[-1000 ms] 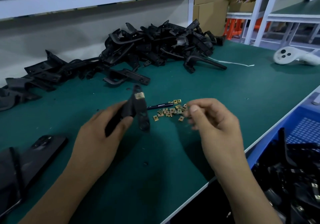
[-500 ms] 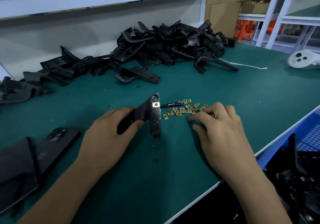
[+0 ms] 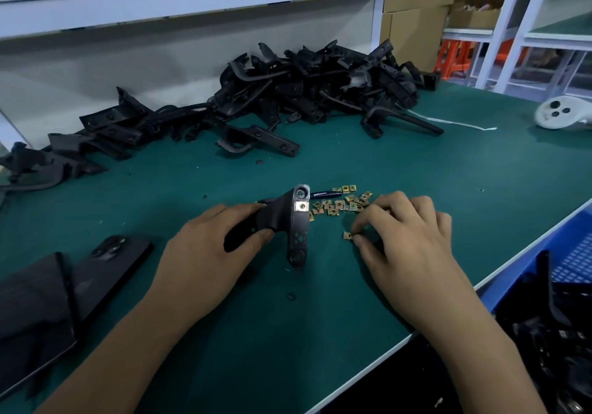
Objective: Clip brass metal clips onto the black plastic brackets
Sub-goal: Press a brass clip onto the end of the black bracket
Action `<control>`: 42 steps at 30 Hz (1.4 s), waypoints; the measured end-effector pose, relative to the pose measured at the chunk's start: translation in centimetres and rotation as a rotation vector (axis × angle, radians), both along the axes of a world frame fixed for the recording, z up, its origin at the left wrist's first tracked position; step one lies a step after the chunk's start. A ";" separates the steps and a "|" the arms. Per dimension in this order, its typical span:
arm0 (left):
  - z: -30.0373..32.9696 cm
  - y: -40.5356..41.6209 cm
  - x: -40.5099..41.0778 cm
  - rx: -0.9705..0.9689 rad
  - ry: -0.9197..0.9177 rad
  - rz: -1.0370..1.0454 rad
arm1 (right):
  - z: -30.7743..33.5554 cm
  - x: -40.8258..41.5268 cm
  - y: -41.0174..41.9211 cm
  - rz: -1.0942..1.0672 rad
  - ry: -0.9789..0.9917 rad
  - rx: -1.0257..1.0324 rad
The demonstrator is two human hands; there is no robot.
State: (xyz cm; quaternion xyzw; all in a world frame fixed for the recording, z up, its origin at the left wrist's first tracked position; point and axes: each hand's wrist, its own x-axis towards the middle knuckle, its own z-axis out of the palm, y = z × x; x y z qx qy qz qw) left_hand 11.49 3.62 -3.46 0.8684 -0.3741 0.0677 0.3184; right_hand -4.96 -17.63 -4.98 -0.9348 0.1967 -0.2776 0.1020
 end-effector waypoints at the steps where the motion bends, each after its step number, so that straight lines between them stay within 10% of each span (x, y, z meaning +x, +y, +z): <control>1: 0.0 0.0 0.0 0.000 0.000 0.003 | 0.0 0.0 0.0 0.011 -0.005 0.007; 42: 0.0 -0.8 -1.0 0.047 0.064 -0.119 | 0.0 -0.4 -0.2 0.461 -0.371 0.222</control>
